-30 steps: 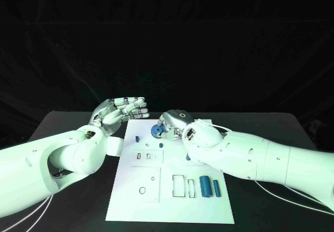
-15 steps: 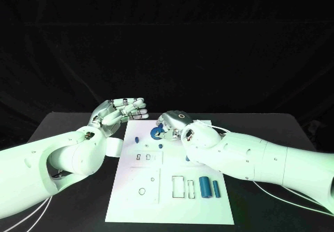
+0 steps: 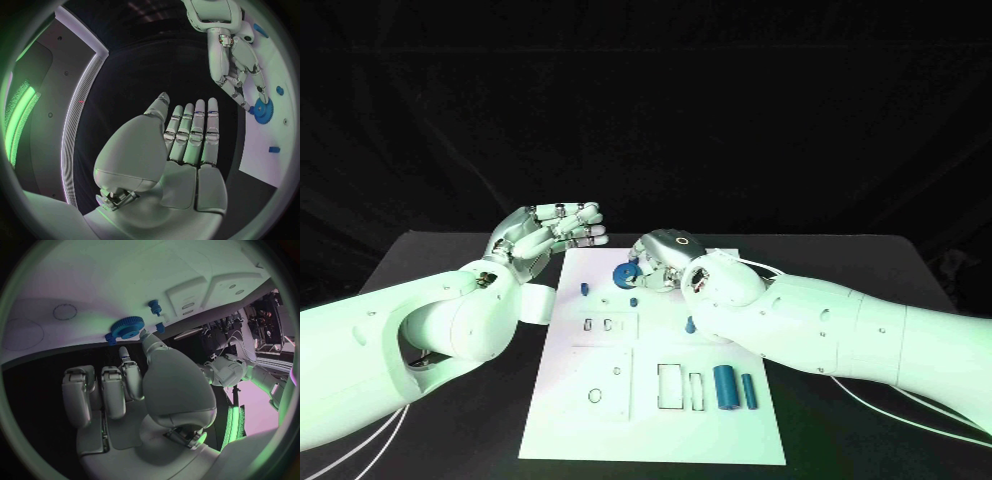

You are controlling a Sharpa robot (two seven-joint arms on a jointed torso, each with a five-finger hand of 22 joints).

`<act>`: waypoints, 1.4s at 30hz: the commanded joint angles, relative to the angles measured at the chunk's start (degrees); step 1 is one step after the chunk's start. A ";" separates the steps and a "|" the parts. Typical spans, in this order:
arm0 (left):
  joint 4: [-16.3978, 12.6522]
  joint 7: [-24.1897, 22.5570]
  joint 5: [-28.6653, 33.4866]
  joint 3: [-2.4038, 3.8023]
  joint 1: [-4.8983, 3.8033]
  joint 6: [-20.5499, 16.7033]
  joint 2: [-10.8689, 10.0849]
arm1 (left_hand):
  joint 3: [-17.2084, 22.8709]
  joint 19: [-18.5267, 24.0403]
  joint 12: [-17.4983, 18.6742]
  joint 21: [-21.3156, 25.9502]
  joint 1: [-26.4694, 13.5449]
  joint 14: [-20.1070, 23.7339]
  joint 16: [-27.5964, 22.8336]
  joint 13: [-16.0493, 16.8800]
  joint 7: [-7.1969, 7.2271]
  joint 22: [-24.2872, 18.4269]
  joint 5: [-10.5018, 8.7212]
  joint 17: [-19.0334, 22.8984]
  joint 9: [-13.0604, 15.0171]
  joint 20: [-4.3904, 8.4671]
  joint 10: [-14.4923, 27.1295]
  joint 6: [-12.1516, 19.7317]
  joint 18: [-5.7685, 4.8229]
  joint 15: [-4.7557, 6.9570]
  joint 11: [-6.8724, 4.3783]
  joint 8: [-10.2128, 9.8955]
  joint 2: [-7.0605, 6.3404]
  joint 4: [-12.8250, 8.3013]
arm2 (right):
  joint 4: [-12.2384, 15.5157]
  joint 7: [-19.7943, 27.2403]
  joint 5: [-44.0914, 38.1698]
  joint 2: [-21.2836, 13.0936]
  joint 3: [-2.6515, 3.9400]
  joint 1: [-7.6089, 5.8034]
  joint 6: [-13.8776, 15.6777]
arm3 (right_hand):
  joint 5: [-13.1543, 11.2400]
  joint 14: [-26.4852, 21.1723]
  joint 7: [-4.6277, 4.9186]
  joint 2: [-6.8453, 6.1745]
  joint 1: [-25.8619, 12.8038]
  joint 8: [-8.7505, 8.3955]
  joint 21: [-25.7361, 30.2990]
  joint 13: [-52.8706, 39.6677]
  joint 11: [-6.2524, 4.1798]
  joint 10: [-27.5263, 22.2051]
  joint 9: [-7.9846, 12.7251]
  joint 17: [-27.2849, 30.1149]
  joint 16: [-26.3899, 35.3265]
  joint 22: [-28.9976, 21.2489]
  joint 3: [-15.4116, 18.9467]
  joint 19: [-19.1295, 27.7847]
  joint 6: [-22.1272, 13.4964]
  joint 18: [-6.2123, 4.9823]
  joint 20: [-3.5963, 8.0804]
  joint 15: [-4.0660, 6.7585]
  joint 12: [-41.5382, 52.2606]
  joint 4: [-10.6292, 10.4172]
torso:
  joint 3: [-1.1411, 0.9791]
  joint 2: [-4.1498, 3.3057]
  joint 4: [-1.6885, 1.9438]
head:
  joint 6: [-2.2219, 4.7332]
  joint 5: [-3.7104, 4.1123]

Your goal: Assemble the parts on the task board

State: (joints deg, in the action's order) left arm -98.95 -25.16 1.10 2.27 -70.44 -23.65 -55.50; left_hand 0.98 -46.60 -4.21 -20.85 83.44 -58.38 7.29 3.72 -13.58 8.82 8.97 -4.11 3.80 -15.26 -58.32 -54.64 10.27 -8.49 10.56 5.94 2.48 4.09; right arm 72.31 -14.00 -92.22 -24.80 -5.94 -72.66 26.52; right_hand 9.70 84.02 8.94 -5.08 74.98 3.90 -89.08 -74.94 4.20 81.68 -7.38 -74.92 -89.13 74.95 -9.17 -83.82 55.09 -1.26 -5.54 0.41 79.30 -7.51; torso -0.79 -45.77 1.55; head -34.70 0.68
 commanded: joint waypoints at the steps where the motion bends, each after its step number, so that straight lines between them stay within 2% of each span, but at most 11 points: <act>1: 0.01 -0.23 0.08 0.04 -0.06 0.91 0.04 | 0.30 0.17 0.26 -0.09 -0.66 -0.10 -0.24 0.02 -0.24 -0.07 -0.02 0.05 -0.02 -0.14 0.03 -0.14 0.20 -0.05 0.22 -0.25 -0.13 -0.10 | 2.71 2.33 3.46 -2.78 0.06 -0.09 3.64 | 0.75 5.67 0.03 0.06 -0.41 0.09 0.20 -5.55 -0.11 0.25 -0.12 -13.75 -0.28 13.70 0.06 -5.35 0.60 0.88 -0.38 -0.27 0.42 -0.19 | 0.01 0.12 -0.15 | 0.30 0.07; 4: 0.09 -0.24 0.08 0.04 -0.06 0.96 -0.06 | 0.30 0.17 0.26 -0.09 -0.66 -0.10 -0.24 0.02 -0.24 -0.07 -0.02 0.05 -0.02 -0.14 0.03 -0.14 0.20 -0.05 0.22 -0.25 -0.13 -0.10 | 6.05 5.76 8.50 -6.76 0.21 -0.58 5.59 | 1.10 5.62 0.01 0.28 -0.13 0.09 0.64 -5.38 -0.14 0.09 -0.16 -13.54 -0.18 13.18 -0.20 -5.03 0.79 0.74 -0.37 -0.25 0.22 -0.04 | 0.02 0.14 -0.35 | 0.42 0.08; 6: 0.19 -0.24 0.08 0.04 -0.06 1.02 -0.11 | 0.31 0.17 0.26 -0.09 -0.67 -0.11 -0.26 0.02 -0.24 -0.07 -0.02 0.05 -0.02 -0.15 0.03 -0.14 0.20 -0.05 0.22 -0.26 -0.14 -0.11 | 8.14 8.86 13.45 -9.96 0.31 -1.31 5.40 | 1.19 5.58 -0.03 0.42 0.26 0.13 0.92 -5.10 -0.18 -0.18 -0.21 -13.37 -0.10 12.85 -0.48 -4.82 1.03 0.65 -0.35 -0.22 -0.10 0.22 | 0.00 0.29 -0.60 | 0.54 0.14; 12: 0.59 -0.21 0.09 0.03 -0.06 1.34 0.04 | 0.32 0.18 0.26 -0.09 -0.66 -0.14 -0.26 0.03 -0.21 -0.08 -0.01 0.04 -0.02 -0.15 0.01 -0.16 0.20 -0.04 0.21 -0.27 -0.15 -0.14 | 11.71 15.83 25.37 -19.30 0.41 -3.20 0.25 | 1.39 5.56 -0.25 0.10 2.02 0.05 1.24 -4.67 -0.39 -0.67 -0.28 -13.32 -0.06 12.52 -1.27 -4.60 1.51 0.55 -0.23 -0.05 -0.66 1.67 | -0.03 0.88 -1.40 | 0.63 0.30; 14: 0.73 -0.20 0.09 0.03 -0.05 1.43 0.18 | 0.36 0.18 0.26 -0.10 -0.63 -0.21 -0.26 0.03 -0.17 -0.08 -0.01 0.03 -0.01 -0.15 -0.04 -0.21 0.21 -0.02 0.18 -0.27 -0.15 -0.18 | 12.03 16.67 26.42 -21.06 0.42 -3.38 -0.96 | 1.43 5.56 -0.27 -0.12 2.31 -0.02 1.28 -4.58 -0.42 -0.76 -0.26 -13.35 -0.07 12.49 -1.32 -4.57 1.45 0.54 -0.20 -0.02 -0.78 1.95 | -0.11 0.98 -1.49 | 0.62 0.28; 19: 1.15 -0.20 0.09 0.01 -0.04 1.73 0.64 | 0.38 0.18 0.25 -0.11 -0.62 -0.26 -0.26 0.04 -0.14 -0.08 0.00 0.02 0.00 -0.15 -0.08 -0.25 0.21 0.00 0.16 -0.28 -0.15 -0.20 | 12.32 18.11 26.64 -25.31 0.42 -3.61 -3.52 | 1.74 5.61 -0.04 -0.63 2.85 -0.27 1.32 -4.31 -0.27 -1.01 -0.14 -13.56 -0.17 12.46 -1.39 -4.55 0.97 0.53 -0.20 -0.09 -1.11 2.53 | -0.58 1.07 -1.61 | 0.43 0.12; 27: 1.61 -0.19 0.09 0.00 -0.02 1.87 1.01 | 0.41 0.18 0.25 -0.12 -0.60 -0.31 -0.26 0.04 -0.12 -0.09 0.00 0.00 0.00 -0.16 -0.12 -0.28 0.22 0.01 0.13 -0.29 -0.15 -0.24 | 10.98 18.23 24.07 -27.29 0.40 -3.51 -4.84 | 1.64 5.67 0.01 -1.25 3.04 -0.40 1.34 -4.16 -0.19 -1.15 0.03 -13.79 -0.27 12.46 -1.21 -4.54 0.22 0.53 -0.27 -0.18 -1.31 2.89 | -0.91 1.09 -1.70 | 0.12 0.11; 28: 1.63 -0.19 0.09 0.00 -0.02 1.88 1.03 | 0.41 0.18 0.25 -0.12 -0.60 -0.31 -0.26 0.04 -0.12 -0.09 0.00 0.00 0.00 -0.16 -0.12 -0.28 0.22 0.01 0.13 -0.29 -0.15 -0.24 | 10.75 18.20 23.88 -27.30 0.40 -3.47 -4.94 | 1.62 5.67 0.01 -1.31 3.06 -0.42 1.35 -4.12 -0.19 -1.18 0.06 -13.82 -0.28 12.45 -1.20 -4.53 0.10 0.53 -0.27 -0.19 -1.36 2.92 | -0.85 1.09 -1.68 | 0.07 0.08; 34: 1.69 -0.20 0.09 -0.01 -0.02 1.91 1.09 | 0.41 0.18 0.25 -0.12 -0.60 -0.31 -0.26 0.04 -0.12 -0.09 0.00 0.00 0.00 -0.16 -0.12 -0.28 0.22 0.01 0.13 -0.29 -0.15 -0.24 | 8.94 17.67 22.31 -26.86 0.38 -2.55 -5.60 | 1.77 5.69 -0.01 -1.51 3.56 -0.39 1.49 -3.94 -0.20 -1.35 0.18 -13.88 -0.31 12.31 -1.29 -4.44 -0.48 0.49 -0.30 -0.19 -1.58 3.33 | -0.77 1.10 -1.66 | -0.18 0.09; 39: 1.65 -0.20 0.09 -0.01 -0.02 1.91 1.06 | 0.41 0.18 0.25 -0.12 -0.60 -0.31 -0.26 0.04 -0.12 -0.09 0.00 0.00 0.00 -0.16 -0.12 -0.28 0.22 0.01 0.13 -0.29 -0.15 -0.24 | 7.12 17.09 21.60 -26.08 0.37 -1.97 -5.86 | 1.96 5.68 0.03 -1.88 4.04 -0.47 1.61 -3.65 -0.16 -1.62 0.52 -13.88 -0.30 12.20 -1.33 -4.37 -1.93 0.45 -0.32 -0.22 -1.94 3.82 | -0.82 1.01 -1.57 | -0.35 0.22; 42: 1.63 -0.20 0.09 -0.01 -0.02 1.91 1.03 | 0.41 0.18 0.25 -0.12 -0.60 -0.31 -0.26 0.04 -0.12 -0.09 0.00 0.00 0.00 -0.16 -0.12 -0.28 0.22 0.01 0.13 -0.29 -0.15 -0.24 | 6.19 16.93 21.43 -25.64 0.37 -1.68 -6.03 | 1.79 5.69 0.06 -2.06 4.06 -0.47 1.65 -3.58 -0.13 -1.68 0.69 -13.91 -0.32 12.16 -1.23 -4.34 -2.51 0.44 -0.34 -0.24 -2.03 3.90 | -0.77 1.04 -1.52 | -0.53 0.17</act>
State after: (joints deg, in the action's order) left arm -97.22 -25.02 1.11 2.23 -70.42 -22.91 -54.54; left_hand 1.14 -46.60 -4.21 -20.85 83.20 -58.38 7.30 3.72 -13.58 8.78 8.97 -4.11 3.80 -15.26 -58.32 -54.64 10.26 -8.49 10.56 5.94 2.24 3.93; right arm 78.75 2.99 -69.36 -50.54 -5.60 -74.43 21.79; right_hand 11.54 84.02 9.01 -7.10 78.58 3.68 -87.74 -74.91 4.10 80.34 -6.71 -74.91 -89.13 74.92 -10.42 -83.82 52.80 -1.26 -5.54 0.41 77.64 -3.98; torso -1.59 -44.71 -0.03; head -35.11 0.90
